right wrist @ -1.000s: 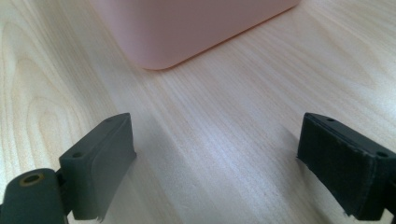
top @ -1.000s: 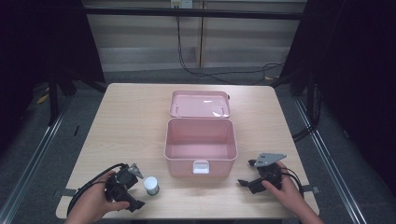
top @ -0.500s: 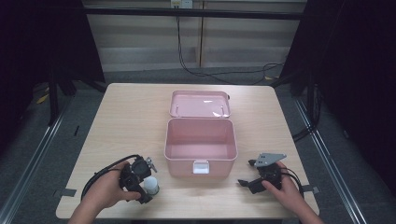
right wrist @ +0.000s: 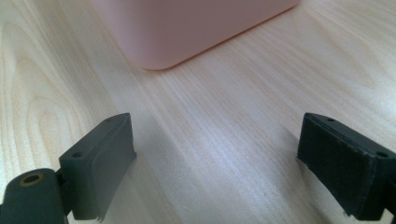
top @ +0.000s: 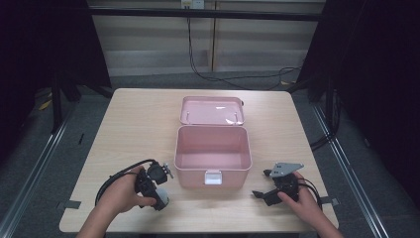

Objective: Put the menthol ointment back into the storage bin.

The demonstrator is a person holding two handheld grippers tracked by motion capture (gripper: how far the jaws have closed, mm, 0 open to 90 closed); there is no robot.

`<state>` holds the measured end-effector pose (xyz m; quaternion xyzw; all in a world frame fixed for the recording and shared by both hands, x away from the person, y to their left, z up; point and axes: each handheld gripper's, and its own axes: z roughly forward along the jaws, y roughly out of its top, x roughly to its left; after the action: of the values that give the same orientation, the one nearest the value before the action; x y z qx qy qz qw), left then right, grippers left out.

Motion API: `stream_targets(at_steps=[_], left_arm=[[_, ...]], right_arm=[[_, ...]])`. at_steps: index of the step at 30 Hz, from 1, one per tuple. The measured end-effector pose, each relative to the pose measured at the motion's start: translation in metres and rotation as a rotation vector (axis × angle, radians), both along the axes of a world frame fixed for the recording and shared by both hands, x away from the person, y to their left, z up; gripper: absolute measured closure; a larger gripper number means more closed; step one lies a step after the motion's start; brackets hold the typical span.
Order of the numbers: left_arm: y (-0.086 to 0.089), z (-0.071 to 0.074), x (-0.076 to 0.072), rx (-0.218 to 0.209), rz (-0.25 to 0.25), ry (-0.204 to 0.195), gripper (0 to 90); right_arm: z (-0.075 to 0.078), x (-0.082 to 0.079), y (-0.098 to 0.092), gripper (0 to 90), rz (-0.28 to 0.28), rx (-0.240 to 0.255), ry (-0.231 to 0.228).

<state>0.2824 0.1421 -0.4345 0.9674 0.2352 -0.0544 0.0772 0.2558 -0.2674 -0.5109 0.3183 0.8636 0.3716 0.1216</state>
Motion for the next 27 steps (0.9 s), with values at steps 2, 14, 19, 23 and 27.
stream_targets(at_steps=[2,14,19,23,27], left_arm=[[-0.0017,0.0001,-0.0001,-0.005,0.013,0.005,36.9],[-0.0036,0.0034,0.0048,0.011,0.021,0.006,48.1],[-0.0037,0.0036,0.0043,0.014,0.037,0.028,49.6],[-0.0046,0.0050,0.0049,0.016,0.064,0.050,49.9],[-0.0042,0.0100,0.0046,0.005,0.079,0.082,49.9]], right_arm=[[0.0000,-0.0001,0.0000,10.4,-0.001,0.000,0.001],[0.0000,0.0000,-0.0001,10.4,0.001,-0.001,0.000],[0.0000,0.0000,0.0000,10.4,0.000,0.000,0.000],[0.0000,-0.0001,0.0000,10.4,0.000,0.000,0.001],[0.0000,-0.0001,0.0000,10.4,0.000,0.000,0.000]])
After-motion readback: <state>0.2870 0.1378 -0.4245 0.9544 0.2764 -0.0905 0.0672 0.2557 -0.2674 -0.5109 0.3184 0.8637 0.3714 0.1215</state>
